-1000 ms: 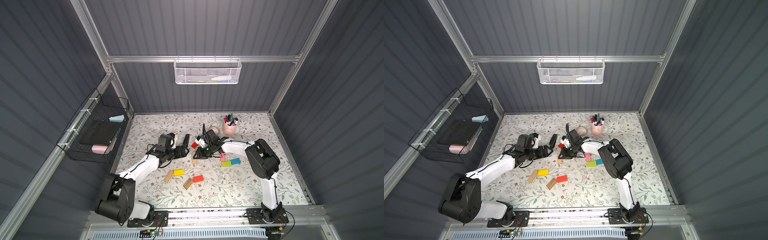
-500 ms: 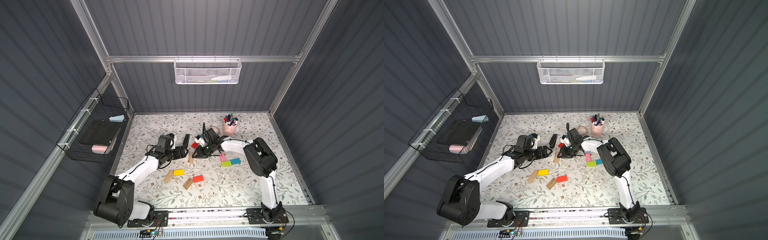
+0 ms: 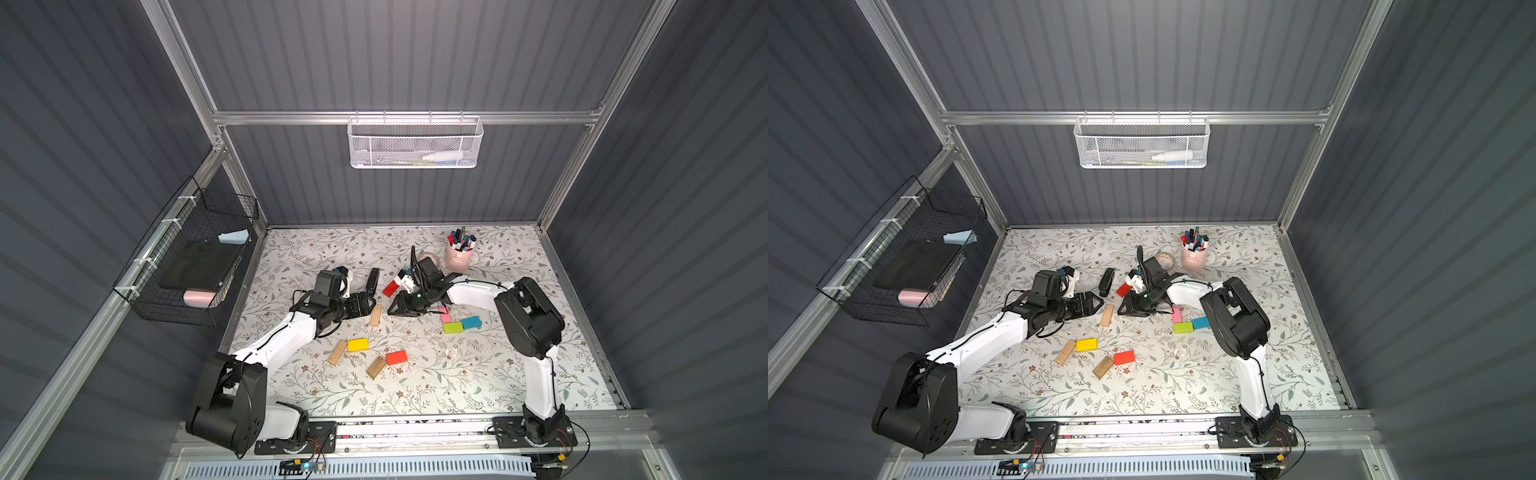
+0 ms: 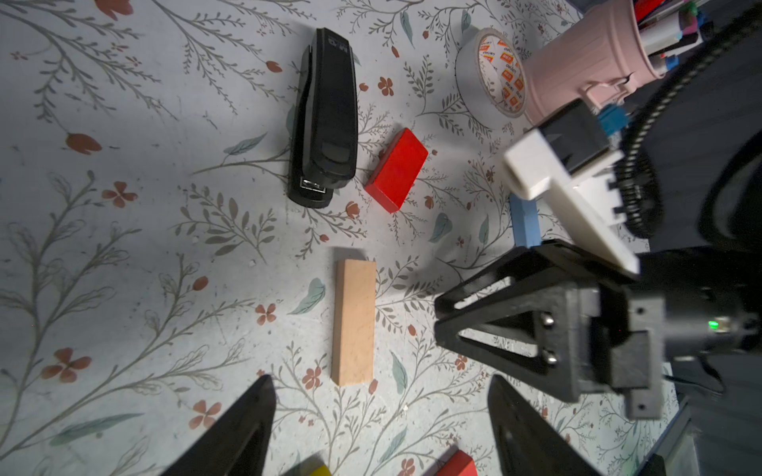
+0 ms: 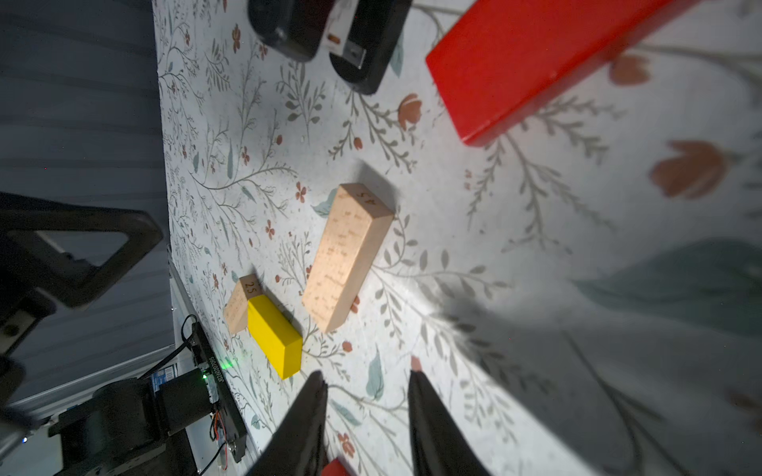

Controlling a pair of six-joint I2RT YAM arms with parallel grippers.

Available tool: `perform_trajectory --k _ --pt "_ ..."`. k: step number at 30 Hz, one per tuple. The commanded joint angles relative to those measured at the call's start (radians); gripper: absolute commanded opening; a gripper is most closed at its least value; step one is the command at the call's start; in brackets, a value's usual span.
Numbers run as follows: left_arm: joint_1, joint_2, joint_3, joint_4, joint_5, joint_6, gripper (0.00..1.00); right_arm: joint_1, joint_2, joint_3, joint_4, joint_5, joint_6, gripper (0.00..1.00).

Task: Assemble the letter c with building blocks
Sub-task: Place the building block at the center of the board, then move the building block to the center of the board.

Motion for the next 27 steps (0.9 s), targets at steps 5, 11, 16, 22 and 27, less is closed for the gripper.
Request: perform_trajectory --k 5,11,16,22,27 --pt "0.002 0.052 0.008 -0.030 -0.039 0.028 0.67 -0.001 -0.144 -0.038 -0.006 0.178 0.034 0.47" --pt "-0.067 0.081 0.020 -0.014 -0.093 0.056 0.54 -0.020 -0.194 -0.063 -0.009 0.193 0.033 0.49" --pt "-0.151 0.175 0.091 -0.060 -0.213 0.062 0.50 -0.025 -0.219 -0.088 0.009 0.191 0.038 0.47" --pt "-0.166 0.278 0.154 -0.080 -0.257 0.046 0.42 -0.028 -0.253 -0.103 0.008 0.198 0.026 0.47" --pt "-0.176 0.344 0.204 -0.127 -0.311 0.045 0.39 -0.033 -0.268 -0.108 0.009 0.188 0.018 0.47"
